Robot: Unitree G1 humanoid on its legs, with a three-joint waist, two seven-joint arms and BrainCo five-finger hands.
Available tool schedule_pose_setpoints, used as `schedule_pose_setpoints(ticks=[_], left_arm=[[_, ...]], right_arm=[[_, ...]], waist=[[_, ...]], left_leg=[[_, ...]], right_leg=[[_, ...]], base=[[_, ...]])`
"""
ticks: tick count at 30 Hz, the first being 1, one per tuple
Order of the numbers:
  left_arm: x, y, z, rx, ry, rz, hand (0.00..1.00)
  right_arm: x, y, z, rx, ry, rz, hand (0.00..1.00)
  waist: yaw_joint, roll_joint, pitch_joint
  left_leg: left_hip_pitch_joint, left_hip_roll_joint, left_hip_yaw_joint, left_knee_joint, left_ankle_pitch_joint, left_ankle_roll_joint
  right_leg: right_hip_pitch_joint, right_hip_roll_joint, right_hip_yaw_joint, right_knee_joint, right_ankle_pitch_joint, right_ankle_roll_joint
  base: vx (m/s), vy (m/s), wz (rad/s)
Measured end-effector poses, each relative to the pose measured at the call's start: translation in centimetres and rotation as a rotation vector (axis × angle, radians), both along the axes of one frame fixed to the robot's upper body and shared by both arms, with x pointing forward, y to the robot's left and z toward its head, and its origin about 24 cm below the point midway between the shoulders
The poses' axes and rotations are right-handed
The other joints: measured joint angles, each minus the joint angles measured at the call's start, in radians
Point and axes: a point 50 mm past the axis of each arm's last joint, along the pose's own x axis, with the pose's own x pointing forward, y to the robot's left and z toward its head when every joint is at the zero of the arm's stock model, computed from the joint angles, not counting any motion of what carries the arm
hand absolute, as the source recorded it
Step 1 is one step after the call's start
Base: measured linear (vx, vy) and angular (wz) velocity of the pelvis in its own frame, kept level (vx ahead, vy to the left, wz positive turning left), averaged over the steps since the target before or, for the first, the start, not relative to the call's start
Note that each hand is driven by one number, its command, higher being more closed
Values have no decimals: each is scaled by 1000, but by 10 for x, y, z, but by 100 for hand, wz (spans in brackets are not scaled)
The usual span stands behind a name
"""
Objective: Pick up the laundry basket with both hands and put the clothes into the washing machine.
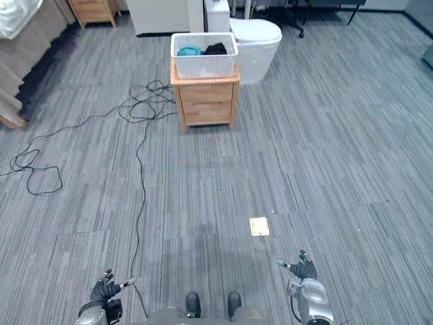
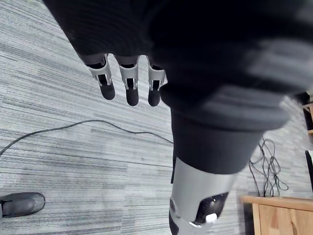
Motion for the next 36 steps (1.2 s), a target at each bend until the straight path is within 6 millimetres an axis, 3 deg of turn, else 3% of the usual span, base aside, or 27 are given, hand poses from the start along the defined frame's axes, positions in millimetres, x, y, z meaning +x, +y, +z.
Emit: schedule_pose_setpoints(ticks=[2,4,5,7,9,10,11,12,13,14,15,17,18,20,23,25,26,27,28,29,30,31,32,33,35,36], left_arm=[[7,1,3,3,-20,11,0],[15,0,6,5,-40,7,0],[22,-1,8,4,-58,1,0],[34,-4,12,3,-86,-17,0],[42,-8,15,6,-110,-39,0],[42,-9,15,5,-108,-45,0],[39,-12,13,-2,-99,-52,0],[36,-17,10,-18,-92,-49,0],[33,-18,9,-24,-88,-47,0],[30,-21,8,-31,-90,-43,0],[24,-20,7,-36,-82,-28,0],[24,-22,7,-41,-88,-26,0],[27,-23,11,-41,-109,-29,0],[34,-28,17,-47,-158,-32,0],[38,-33,22,-58,-189,-35,0],[35,-37,19,-72,-179,-30,0],[32,-37,17,-73,-166,-26,0],[24,-35,11,-73,-130,-20,0],[18,-34,8,-73,-106,-17,0],[12,-36,4,-80,-81,-21,0],[12,-38,3,-78,-71,-40,0],[14,-38,2,-78,-66,-49,0],[19,-38,3,-73,-65,-72,0],[21,-37,4,-68,-68,-86,0],[24,-38,6,-64,-75,-90,0],[26,-36,7,-55,-86,-91,0]], right_arm=[[0,3,-1,4,1,7,0],[5,5,2,-6,-8,35,0],[12,6,5,-10,-24,50,0],[23,6,12,-21,-57,74,0],[28,4,19,-37,-96,79,0],[26,3,19,-39,-97,79,0],[21,3,17,-43,-84,81,0],[20,3,17,-48,-77,94,0],[21,4,17,-48,-77,105,0],[24,8,18,-49,-88,128,0],[28,14,21,-44,-107,143,0],[31,23,23,-26,-134,140,0],[34,26,26,-20,-156,141,0],[39,28,33,-20,-205,144,0],[42,27,37,-27,-223,144,0],[36,22,32,-39,-193,119,0],[33,20,29,-42,-175,115,0],[28,21,24,-35,-149,110,0],[23,22,21,-28,-136,106,0],[18,27,17,-9,-124,97,0],[14,30,12,11,-107,79,0],[13,33,10,21,-97,79,0],[11,38,8,33,-87,83,0],[13,43,7,36,-83,105,0],[19,48,9,33,-99,140,0],[23,49,12,30,-117,149,0]], waist=[[-8,-3,27],[-11,4,45],[-27,8,61],[-30,17,88],[-53,-1,98],[-59,-6,96],[-63,-10,92],[-66,8,93],[-62,22,89],[-57,45,94],[-48,56,99],[-21,43,109],[-10,29,115],[15,19,115],[36,9,119],[56,13,117],[58,15,112],[64,-7,92],[63,-27,69],[66,-48,41],[59,-75,38],[52,-85,37],[36,-93,37],[28,-89,40],[27,-66,49],[24,-45,50]], left_leg=[[39,-2,-2,0,-11,7],[77,4,-15,-15,-24,1],[112,17,-26,-42,-26,-3],[182,35,-29,-107,-24,-23],[261,32,-52,-154,-52,-80],[279,32,-58,-151,-65,-103],[302,41,-64,-104,-92,-147],[269,80,-59,42,-111,-186],[231,113,-50,149,-105,-199],[125,184,-31,426,-30,-255],[36,255,-18,682,-22,-250],[-64,290,-11,883,-40,-219],[-109,291,10,903,-51,-200],[-214,292,68,834,-68,-164],[-343,235,81,436,-53,-160],[-363,169,4,62,61,-177],[-368,167,0,38,71,-170],[-367,143,-10,39,172,-113],[-368,119,1,51,213,-99],[-363,103,25,84,251,-51],[-334,78,39,121,225,-14],[-308,58,39,129,191,-7],[-254,30,41,143,143,13],[-170,16,40,137,106,22],[-25,19,42,82,87,24],[48,24,41,35,85,22]], right_leg=[[-54,-29,-60,80,-48,-15],[-99,-33,-96,33,-53,-19],[-122,-21,-125,-48,-41,-24],[-152,9,-153,-241,56,-35],[-196,-1,-159,-370,173,-47],[-209,-2,-145,-361,185,-62],[-234,-14,-125,-250,250,-129],[-250,-7,-136,-138,198,-161],[-240,9,-142,-120,163,-169],[-194,51,-148,-118,118,-195],[-121,98,-146,-135,86,-222],[19,132,-128,-190,52,-250],[88,134,-110,-230,45,-252],[202,133,-86,-324,42,-248],[361,115,-80,-459,19,-210],[449,104,-76,-508,-30,-139],[476,101,-77,-516,-50,-119],[510,68,-74,-505,-100,-83],[505,43,-63,-470,-123,-62],[452,-7,-55,-317,-154,-11],[362,-62,-49,-56,-144,12],[303,-100,-49,95,-97,49],[202,-158,-41,372,-12,44],[134,-184,-32,525,-36,2],[71,-173,-52,538,-68,-52],[21,-161,-88,470,-77,-61]], base=[[293,83,7],[285,29,16],[418,-18,18],[535,-37,17],[539,-107,44],[594,-170,52],[621,-229,36],[626,-256,20],[648,-296,0],[819,-343,-25],[692,-280,-31],[677,-181,-33],[759,-152,-29],[528,-71,-24],[634,26,-8],[535,127,-19],[737,294,-31],[646,282,-27],[854,342,-28],[759,267,-23],[765,266,-10],[743,247,22],[740,213,35],[729,188,25],[626,138,-3],[669,110,5]])
